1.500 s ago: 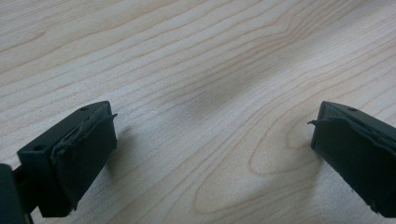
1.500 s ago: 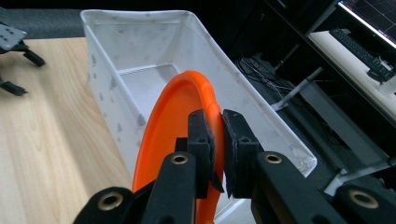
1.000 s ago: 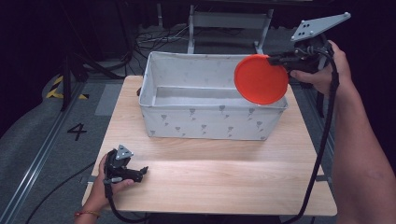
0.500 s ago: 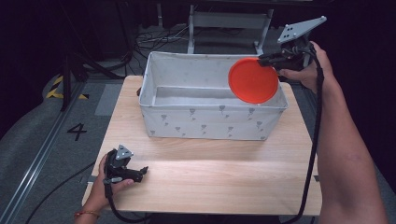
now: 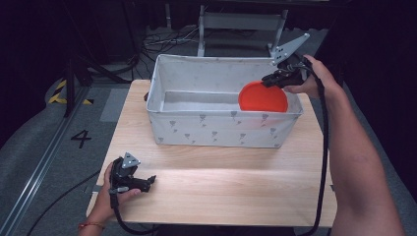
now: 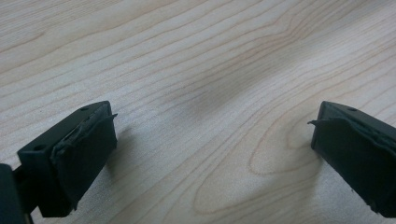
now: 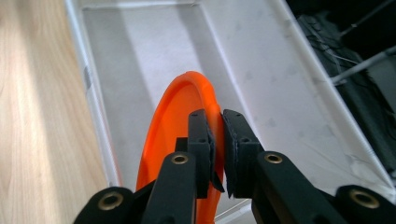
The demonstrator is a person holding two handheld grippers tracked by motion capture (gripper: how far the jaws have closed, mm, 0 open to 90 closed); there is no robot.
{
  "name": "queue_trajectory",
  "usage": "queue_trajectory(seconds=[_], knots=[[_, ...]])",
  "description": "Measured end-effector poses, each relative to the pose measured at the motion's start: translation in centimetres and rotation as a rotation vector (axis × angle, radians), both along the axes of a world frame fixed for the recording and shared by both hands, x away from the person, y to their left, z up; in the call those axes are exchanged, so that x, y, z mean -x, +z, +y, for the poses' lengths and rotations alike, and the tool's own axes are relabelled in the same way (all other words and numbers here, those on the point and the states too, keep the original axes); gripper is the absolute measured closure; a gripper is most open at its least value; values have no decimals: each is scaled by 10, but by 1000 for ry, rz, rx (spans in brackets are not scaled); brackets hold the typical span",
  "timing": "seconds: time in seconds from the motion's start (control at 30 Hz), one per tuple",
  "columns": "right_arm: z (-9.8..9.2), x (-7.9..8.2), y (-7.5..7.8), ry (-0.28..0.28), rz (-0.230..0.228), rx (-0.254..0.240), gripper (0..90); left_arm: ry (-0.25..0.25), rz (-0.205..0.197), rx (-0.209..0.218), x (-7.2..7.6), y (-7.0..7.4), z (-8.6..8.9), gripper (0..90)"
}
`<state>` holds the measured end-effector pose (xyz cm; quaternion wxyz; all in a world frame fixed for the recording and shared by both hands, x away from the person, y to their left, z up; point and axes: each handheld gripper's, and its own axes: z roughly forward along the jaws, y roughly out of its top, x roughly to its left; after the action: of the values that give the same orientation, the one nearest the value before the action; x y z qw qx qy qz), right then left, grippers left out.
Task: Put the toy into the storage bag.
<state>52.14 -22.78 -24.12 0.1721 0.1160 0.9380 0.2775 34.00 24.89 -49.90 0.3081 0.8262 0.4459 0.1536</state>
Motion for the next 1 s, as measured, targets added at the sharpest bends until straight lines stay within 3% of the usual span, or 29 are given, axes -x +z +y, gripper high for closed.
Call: queue_trajectory(seconds=[0.13, 0.2, 0.3, 0.53, 0.63, 0.87, 0.9, 1.0], knots=[[10, -2, -11, 34, 42, 99, 829, -1, 0, -2, 0, 0, 0, 4], [13, -3, -14, 38, 52, 117, 829, -2, 0, -2, 0, 0, 0, 4], [22, -6, -26, 56, 115, 190, 828, -1, 1, -2, 0, 0, 0, 4], [32, -15, -47, 65, 199, 313, 826, -1, 1, -2, 0, 0, 0, 4], [34, -16, -53, 61, 214, 329, 825, -2, 0, -2, 0, 0, 0, 4], [35, -15, -64, 55, 246, 315, 805, 0, 0, 0, 0, 0, 0, 4], [34, -15, -65, 52, 237, 309, 768, 0, 0, 0, 0, 0, 0, 4], [32, -14, -64, 36, 225, 269, 768, -1, -1, 0, 0, 0, 0, 5]])
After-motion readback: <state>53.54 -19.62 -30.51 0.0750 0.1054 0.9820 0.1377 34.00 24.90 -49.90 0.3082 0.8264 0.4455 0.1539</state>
